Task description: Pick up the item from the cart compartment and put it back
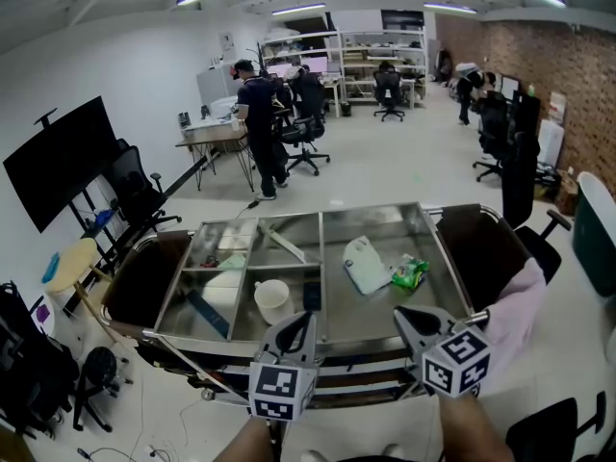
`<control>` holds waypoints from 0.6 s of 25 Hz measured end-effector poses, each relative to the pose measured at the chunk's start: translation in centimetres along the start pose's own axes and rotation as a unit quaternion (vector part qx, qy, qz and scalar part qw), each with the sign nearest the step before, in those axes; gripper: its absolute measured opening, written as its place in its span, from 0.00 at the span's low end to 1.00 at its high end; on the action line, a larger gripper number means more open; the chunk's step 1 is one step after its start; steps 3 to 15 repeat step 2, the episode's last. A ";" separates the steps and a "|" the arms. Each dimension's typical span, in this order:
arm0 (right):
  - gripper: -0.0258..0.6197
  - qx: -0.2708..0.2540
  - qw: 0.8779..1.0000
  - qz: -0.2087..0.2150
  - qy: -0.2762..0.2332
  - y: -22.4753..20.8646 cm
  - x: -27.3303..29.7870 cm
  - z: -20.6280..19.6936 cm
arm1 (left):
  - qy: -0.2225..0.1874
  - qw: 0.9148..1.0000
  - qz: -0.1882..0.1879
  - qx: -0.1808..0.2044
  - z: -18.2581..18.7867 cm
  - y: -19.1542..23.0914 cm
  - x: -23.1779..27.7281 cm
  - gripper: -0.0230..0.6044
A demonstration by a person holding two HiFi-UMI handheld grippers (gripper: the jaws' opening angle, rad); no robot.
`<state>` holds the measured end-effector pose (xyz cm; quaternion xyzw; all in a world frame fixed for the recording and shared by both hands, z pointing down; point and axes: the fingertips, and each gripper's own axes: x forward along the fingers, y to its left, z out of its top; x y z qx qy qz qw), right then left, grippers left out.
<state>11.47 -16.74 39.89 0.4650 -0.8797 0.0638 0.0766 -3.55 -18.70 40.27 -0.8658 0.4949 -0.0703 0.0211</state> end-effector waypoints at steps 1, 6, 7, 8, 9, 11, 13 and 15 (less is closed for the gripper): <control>0.05 -0.001 1.000 0.000 0.000 0.1 0.0 0.0 | 0.000 1.000 0.000 0.001 0.0 0.0 -0.1 0.04; 0.05 -0.001 1.000 0.000 0.000 0.1 -0.1 0.1 | 0.000 1.000 0.000 0.002 0.1 0.0 -0.1 0.04; 0.05 -0.001 1.000 0.000 0.000 0.1 -0.1 0.1 | 0.000 1.000 0.000 0.002 0.1 0.0 -0.1 0.04; 0.05 -0.001 1.000 0.000 0.000 0.1 -0.1 0.1 | 0.000 1.000 0.000 0.002 0.1 0.0 -0.1 0.04; 0.05 -0.001 1.000 0.000 0.000 0.1 -0.1 0.1 | 0.000 1.000 0.000 0.002 0.1 0.0 -0.1 0.04; 0.05 -0.001 1.000 0.000 0.000 0.1 -0.1 0.1 | 0.000 1.000 0.000 0.002 0.1 0.0 -0.1 0.04; 0.05 -0.001 1.000 0.000 0.000 0.1 -0.1 0.1 | 0.000 1.000 0.000 0.002 0.1 0.0 -0.1 0.04; 0.05 -0.001 1.000 0.000 0.000 0.1 -0.1 0.1 | 0.000 1.000 0.000 0.002 0.1 0.0 -0.1 0.04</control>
